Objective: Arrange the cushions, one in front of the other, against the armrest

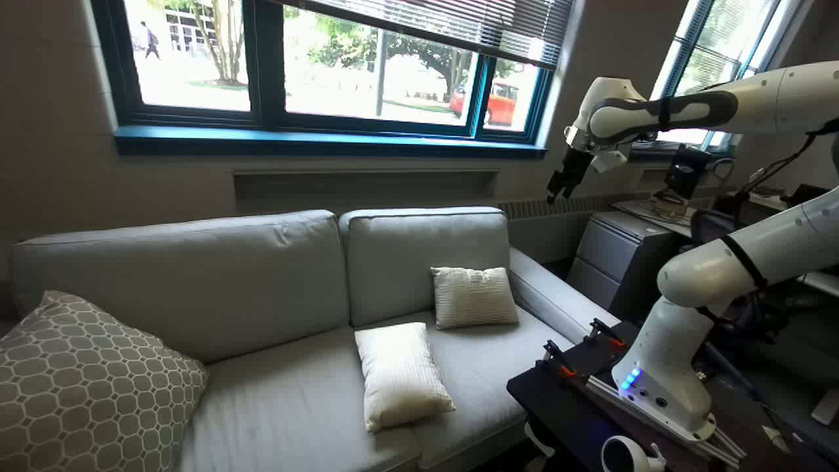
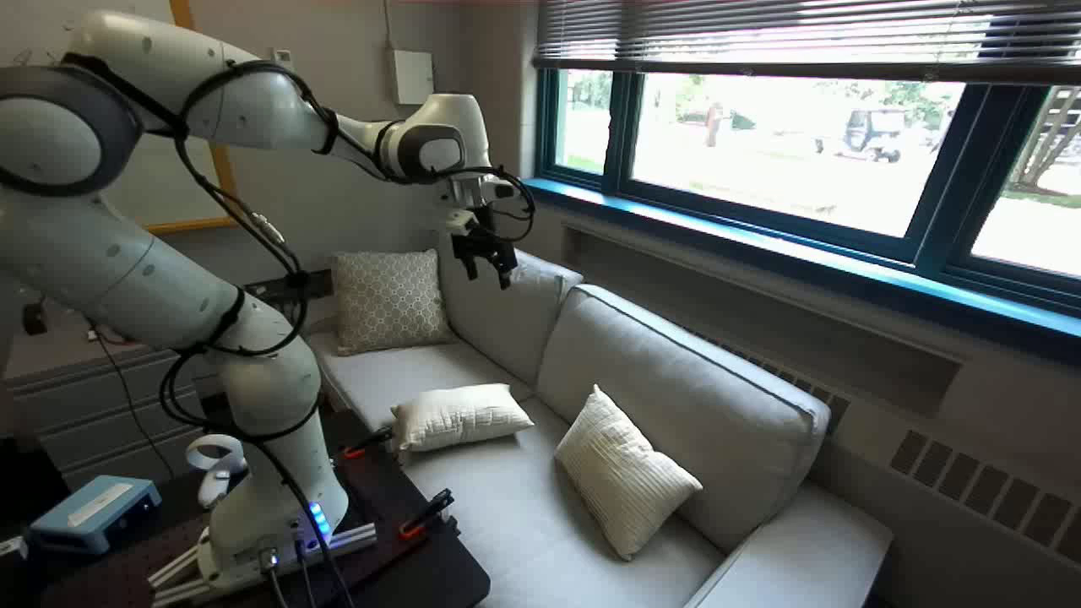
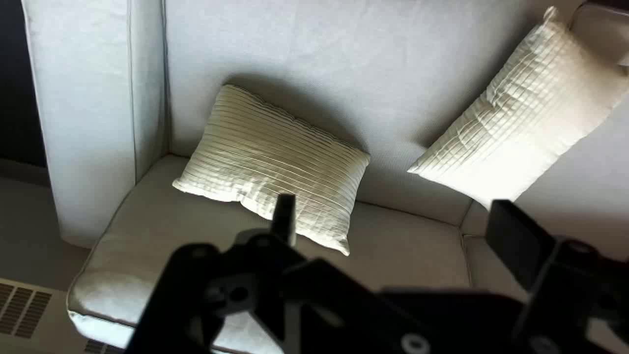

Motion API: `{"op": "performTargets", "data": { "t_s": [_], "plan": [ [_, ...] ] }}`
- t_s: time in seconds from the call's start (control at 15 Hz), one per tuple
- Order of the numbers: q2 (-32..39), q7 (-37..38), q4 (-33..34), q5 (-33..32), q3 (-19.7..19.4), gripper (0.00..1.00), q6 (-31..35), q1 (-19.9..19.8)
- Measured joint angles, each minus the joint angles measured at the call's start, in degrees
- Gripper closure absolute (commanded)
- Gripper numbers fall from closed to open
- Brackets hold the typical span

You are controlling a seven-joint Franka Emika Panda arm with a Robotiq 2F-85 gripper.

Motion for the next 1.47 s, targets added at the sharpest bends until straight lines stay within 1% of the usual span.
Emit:
{"op": "performTargets", "data": {
  "t_s": [0.67, 0.73, 0.87, 1.0, 1.13, 1.33, 1.47],
  "plan": [
    [-0.1, 0.0, 0.0, 0.0, 0.0, 0.0, 0.0, 0.0],
    [0.1, 0.2, 0.0, 0.0, 0.1, 0.0, 0.3, 0.0],
    [1.4, 1.9, 0.1, 0.0, 0.8, 0.0, 3.4, 0.0],
    [4.6, 5.3, 0.5, 0.1, 1.7, 0.0, 8.2, 0.0],
    [9.8, 8.7, 2.3, 0.3, 2.1, 0.0, 13.3, 0.0],
    [20.5, 12.8, 8.0, 0.2, 2.1, 0.0, 19.2, -0.6],
    [28.2, 15.6, 12.9, -1.5, 2.3, 0.0, 22.6, -1.1]
  ]
}}
